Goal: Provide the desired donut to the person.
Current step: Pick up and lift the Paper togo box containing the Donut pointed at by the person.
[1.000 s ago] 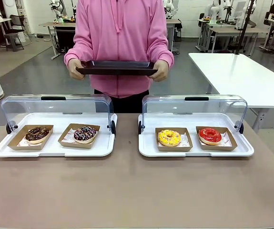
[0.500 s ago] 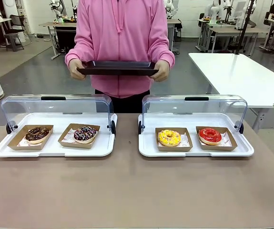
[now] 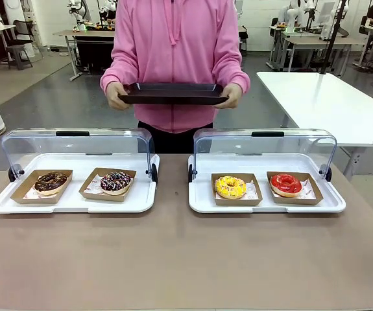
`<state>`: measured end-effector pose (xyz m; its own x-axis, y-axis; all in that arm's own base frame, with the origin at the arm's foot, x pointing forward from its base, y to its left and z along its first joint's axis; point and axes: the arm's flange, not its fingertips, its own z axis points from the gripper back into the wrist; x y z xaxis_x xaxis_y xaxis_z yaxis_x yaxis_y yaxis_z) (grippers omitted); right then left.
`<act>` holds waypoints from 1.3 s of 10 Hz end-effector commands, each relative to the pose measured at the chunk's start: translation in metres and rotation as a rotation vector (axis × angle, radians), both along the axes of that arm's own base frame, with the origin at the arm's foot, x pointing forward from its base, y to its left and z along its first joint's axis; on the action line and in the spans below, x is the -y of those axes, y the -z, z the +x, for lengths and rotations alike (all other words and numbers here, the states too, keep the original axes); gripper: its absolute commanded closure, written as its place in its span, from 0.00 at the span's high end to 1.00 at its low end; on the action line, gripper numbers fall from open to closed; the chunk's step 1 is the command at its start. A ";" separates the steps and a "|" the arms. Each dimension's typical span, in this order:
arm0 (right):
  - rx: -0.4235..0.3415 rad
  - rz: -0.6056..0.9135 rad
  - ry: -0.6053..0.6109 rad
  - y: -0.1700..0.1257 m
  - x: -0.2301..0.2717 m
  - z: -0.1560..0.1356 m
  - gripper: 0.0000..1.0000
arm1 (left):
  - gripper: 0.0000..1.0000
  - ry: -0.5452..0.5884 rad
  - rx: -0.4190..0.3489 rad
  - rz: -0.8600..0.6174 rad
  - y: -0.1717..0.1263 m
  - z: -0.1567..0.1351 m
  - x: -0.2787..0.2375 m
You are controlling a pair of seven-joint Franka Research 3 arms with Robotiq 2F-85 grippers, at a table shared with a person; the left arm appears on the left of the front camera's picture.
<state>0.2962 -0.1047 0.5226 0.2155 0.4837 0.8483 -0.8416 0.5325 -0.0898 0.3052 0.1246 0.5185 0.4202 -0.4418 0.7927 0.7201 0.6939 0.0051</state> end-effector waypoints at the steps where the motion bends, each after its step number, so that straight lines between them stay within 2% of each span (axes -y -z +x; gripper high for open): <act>1: 0.013 0.012 -0.013 0.002 0.001 0.003 1.00 | 1.00 -0.004 0.002 -0.006 -0.001 0.001 -0.001; 13: 0.013 0.012 -0.013 0.002 0.001 0.003 1.00 | 1.00 -0.004 0.002 -0.006 -0.001 0.001 -0.001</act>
